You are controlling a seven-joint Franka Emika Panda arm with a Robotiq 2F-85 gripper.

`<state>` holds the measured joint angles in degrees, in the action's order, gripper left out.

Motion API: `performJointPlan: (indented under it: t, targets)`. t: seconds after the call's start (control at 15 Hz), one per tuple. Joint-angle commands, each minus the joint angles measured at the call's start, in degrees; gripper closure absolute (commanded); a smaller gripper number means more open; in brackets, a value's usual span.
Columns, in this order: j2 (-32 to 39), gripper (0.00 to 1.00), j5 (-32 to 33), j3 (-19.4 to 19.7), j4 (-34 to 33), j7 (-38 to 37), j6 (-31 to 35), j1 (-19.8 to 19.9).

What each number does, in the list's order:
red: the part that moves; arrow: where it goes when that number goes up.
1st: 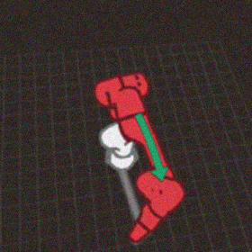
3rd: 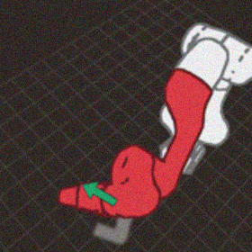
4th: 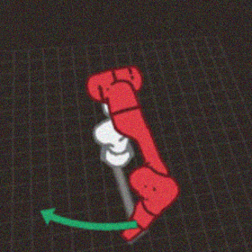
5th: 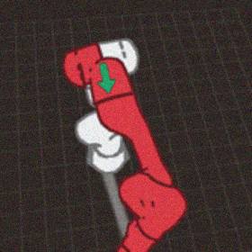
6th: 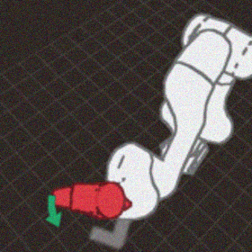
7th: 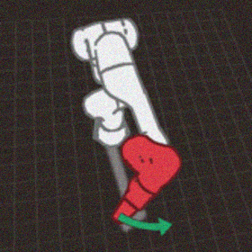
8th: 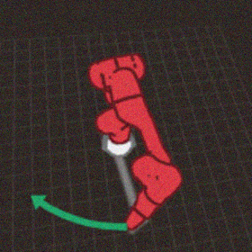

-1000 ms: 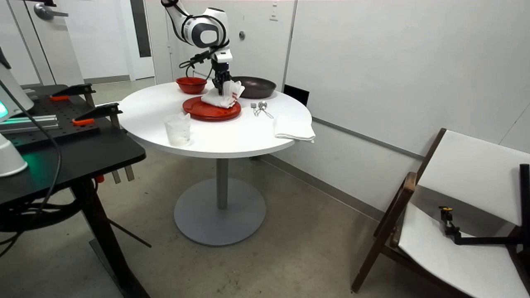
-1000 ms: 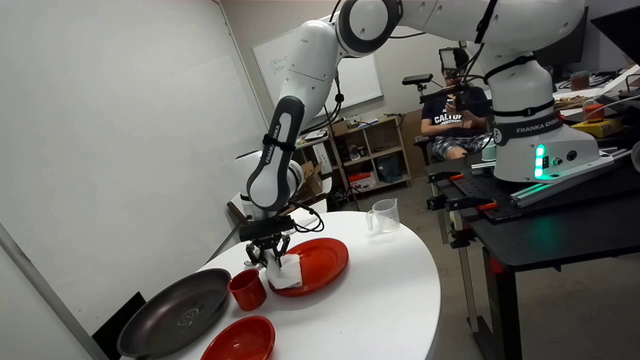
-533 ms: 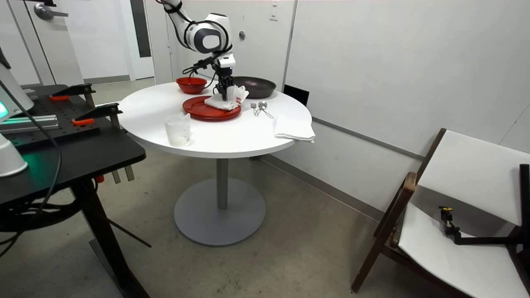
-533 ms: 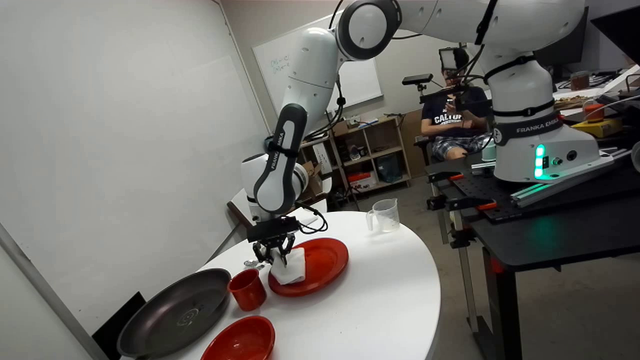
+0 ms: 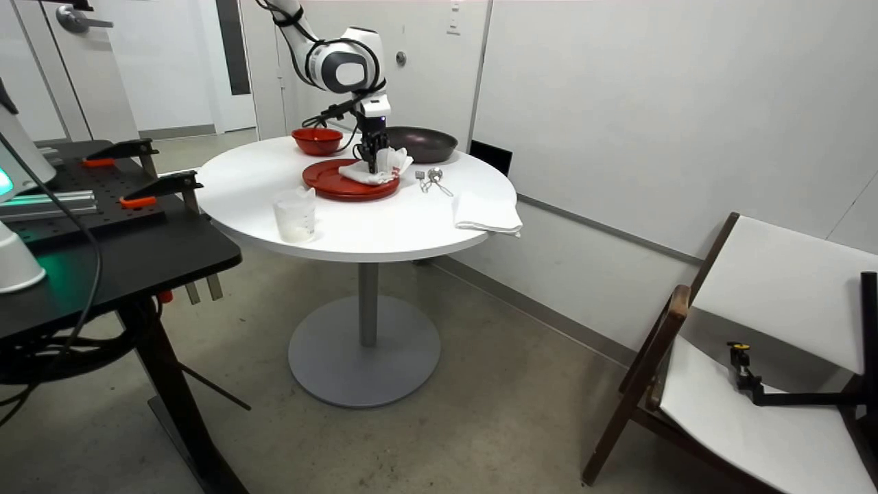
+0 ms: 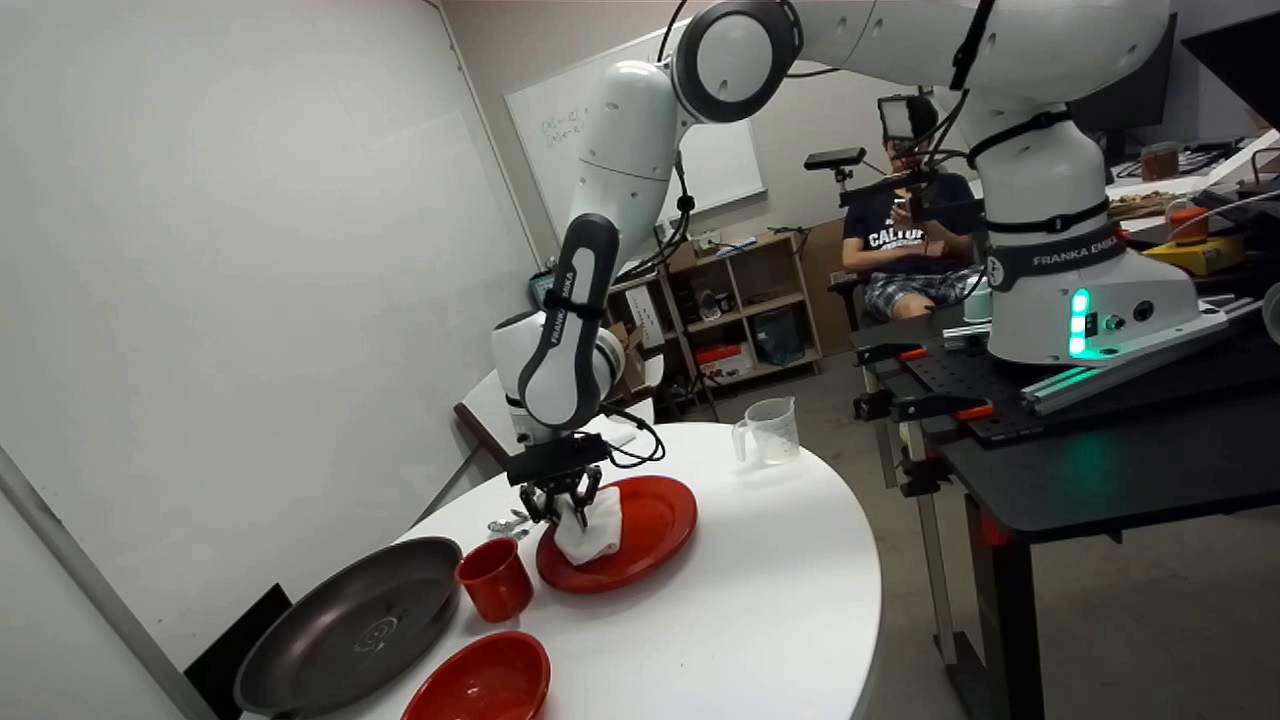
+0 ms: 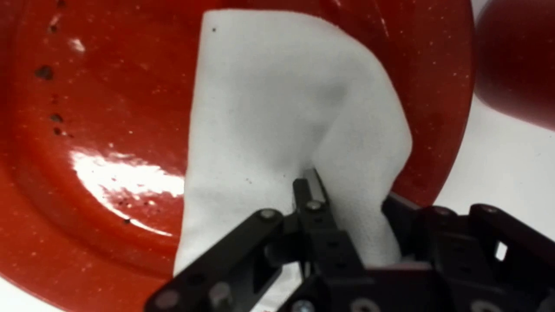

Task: Pick up the cloth from the table and wipe the plate

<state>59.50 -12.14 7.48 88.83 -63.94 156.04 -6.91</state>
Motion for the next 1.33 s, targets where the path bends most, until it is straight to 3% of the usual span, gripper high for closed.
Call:
performJointPlan:
  t: [0.0, 1.27]
  targets:
    - [-1.0, 0.94, -0.8, 1.0, 3.2, -1.5, 1.3, -0.3]
    - [-9.5, 0.94, -4.0, 1.5, 18.3, -8.8, 1.7, 1.3]
